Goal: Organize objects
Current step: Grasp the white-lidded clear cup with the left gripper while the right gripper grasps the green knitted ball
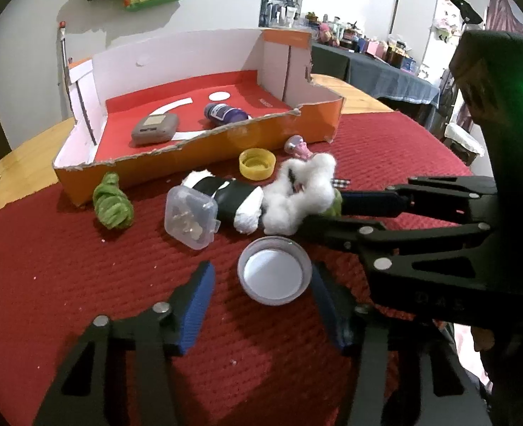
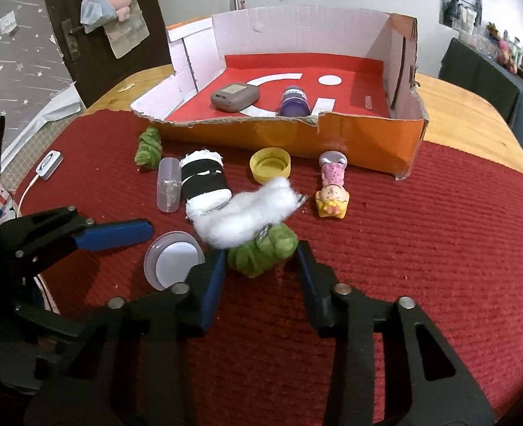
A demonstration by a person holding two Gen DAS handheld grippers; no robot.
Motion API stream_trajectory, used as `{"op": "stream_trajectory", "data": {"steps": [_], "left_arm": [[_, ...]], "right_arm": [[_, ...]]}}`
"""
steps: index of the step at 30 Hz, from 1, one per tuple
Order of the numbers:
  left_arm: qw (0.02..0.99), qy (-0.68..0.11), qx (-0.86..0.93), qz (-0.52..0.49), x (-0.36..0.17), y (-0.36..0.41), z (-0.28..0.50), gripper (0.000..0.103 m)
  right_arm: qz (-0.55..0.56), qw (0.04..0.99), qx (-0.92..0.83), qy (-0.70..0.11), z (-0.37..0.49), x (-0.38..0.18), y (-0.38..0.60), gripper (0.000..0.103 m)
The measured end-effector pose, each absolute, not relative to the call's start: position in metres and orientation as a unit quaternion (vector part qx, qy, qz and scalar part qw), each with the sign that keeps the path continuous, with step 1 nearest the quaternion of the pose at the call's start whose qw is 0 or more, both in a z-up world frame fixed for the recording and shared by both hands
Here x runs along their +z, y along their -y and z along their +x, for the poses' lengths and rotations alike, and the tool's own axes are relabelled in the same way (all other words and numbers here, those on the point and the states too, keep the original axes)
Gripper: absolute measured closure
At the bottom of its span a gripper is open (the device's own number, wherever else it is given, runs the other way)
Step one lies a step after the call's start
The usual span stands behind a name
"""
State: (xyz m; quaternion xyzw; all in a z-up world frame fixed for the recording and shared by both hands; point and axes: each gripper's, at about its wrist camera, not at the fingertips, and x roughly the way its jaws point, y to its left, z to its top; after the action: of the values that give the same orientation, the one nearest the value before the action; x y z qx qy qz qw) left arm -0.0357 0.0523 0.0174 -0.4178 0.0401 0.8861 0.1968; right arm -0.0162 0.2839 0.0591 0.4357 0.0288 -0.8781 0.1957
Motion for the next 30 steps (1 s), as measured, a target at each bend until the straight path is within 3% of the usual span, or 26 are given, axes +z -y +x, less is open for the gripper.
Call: {"op": "stream_trajectory", "data": {"steps": [2,30], "left_arm": [[0.206,-0.035,0.884,-0.419,0.019,-0.053,-0.037,0.061],[0.181,-0.013,0.911,-0.371,0.058,-0.029,-0.030,0.061]], "right_arm": [[0.436,0.195,-0.878,-0.027,-0.015,0.060,-0.286,0.069],[0.369,0.201,-0.907,-0.013,0.017,0.112,-0.287,0.071]]}}
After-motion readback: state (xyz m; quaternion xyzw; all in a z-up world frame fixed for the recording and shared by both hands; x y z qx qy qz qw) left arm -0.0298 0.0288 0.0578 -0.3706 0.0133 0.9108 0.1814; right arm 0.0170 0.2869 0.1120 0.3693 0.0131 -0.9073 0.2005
